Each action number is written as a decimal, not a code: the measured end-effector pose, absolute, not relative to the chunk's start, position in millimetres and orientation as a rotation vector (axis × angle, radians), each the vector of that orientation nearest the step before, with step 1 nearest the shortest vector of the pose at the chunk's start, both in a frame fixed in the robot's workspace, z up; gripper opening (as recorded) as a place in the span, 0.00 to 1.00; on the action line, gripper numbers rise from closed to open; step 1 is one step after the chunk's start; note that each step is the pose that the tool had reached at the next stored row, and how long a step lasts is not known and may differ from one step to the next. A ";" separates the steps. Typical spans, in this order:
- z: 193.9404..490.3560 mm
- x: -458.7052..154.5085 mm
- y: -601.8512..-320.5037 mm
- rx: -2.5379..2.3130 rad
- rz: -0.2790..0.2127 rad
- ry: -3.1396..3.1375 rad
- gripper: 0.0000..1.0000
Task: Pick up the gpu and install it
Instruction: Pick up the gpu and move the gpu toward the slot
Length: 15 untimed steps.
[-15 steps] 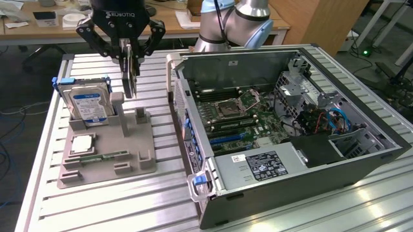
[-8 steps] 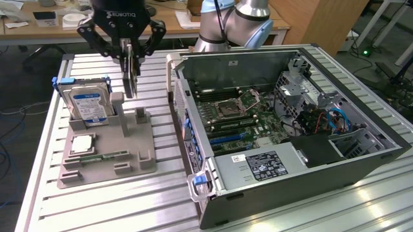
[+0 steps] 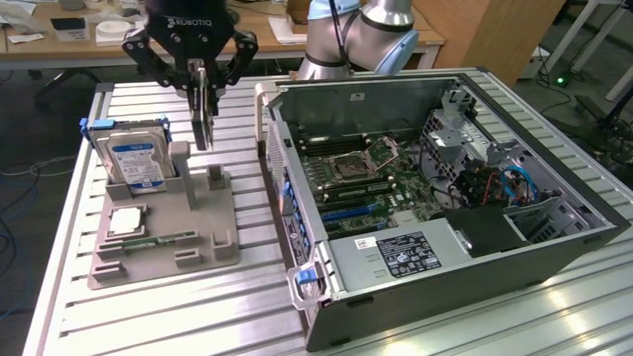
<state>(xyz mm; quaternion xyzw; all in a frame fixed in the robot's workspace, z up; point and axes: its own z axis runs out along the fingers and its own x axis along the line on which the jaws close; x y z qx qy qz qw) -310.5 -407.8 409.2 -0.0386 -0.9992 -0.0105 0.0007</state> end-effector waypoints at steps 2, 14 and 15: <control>409.2 -309.0 -407.8 -0.121 -0.033 -3.138 0.28; 409.2 -300.5 -407.8 -0.121 -0.033 -3.138 0.28; 409.3 -299.8 -407.8 -0.121 -0.033 -3.138 0.28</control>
